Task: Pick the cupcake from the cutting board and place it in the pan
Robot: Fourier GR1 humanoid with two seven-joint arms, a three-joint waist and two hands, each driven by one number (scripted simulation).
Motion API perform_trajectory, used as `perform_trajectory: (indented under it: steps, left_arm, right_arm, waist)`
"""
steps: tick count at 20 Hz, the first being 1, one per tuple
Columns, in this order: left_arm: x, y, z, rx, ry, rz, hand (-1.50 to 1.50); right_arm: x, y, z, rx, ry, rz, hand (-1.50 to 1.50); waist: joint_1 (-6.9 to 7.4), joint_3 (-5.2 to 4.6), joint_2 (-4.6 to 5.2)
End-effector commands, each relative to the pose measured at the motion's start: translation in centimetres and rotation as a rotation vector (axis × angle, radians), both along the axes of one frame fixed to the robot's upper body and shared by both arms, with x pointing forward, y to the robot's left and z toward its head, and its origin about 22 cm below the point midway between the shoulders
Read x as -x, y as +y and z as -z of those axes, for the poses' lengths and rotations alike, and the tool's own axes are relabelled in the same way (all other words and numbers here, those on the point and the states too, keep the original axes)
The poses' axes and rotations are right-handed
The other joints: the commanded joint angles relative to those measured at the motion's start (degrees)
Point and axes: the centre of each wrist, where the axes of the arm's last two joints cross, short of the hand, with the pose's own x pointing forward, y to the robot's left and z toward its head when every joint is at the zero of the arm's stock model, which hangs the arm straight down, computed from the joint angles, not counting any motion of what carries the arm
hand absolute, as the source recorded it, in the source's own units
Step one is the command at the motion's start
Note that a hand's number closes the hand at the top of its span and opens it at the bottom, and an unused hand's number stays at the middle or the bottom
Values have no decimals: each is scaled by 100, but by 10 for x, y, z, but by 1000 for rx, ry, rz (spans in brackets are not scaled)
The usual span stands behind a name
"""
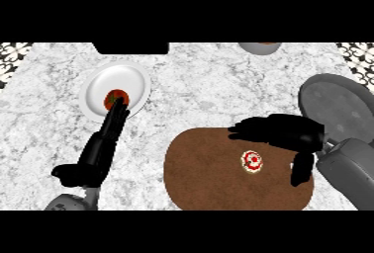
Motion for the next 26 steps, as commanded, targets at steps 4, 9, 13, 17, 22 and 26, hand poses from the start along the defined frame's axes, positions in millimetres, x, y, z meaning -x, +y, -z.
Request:
perform_trajectory:
  steps: [4,9,13,17,22,26]
  left_arm:
    - [4,-3,5,13,2,-17,0]
    - [3,-6,-13,12,0,-5,0]
    - [8,-9,-3,10,-3,-20,0]
    - [10,16,12,3,5,-10,0]
    - [8,-9,-4,7,9,-6,0]
    - [5,4,1,10,-2,-12,0]
  right_arm:
    - [14,23,9,74,13,14,-150]
    - [3,1,41,59,23,50,-150]
    - [1,5,24,-2,34,69,-150]
    - [-5,17,41,11,37,58,-150]
    - [0,41,47,45,34,65,-150]
    - [2,50,90,108,50,72,-150]
  waist:
    - [-26,0,-6]
    - [6,3,4]
    - [-14,1,-3]
    - [-4,0,4]
    - [-14,0,-3]
    - [6,1,6]
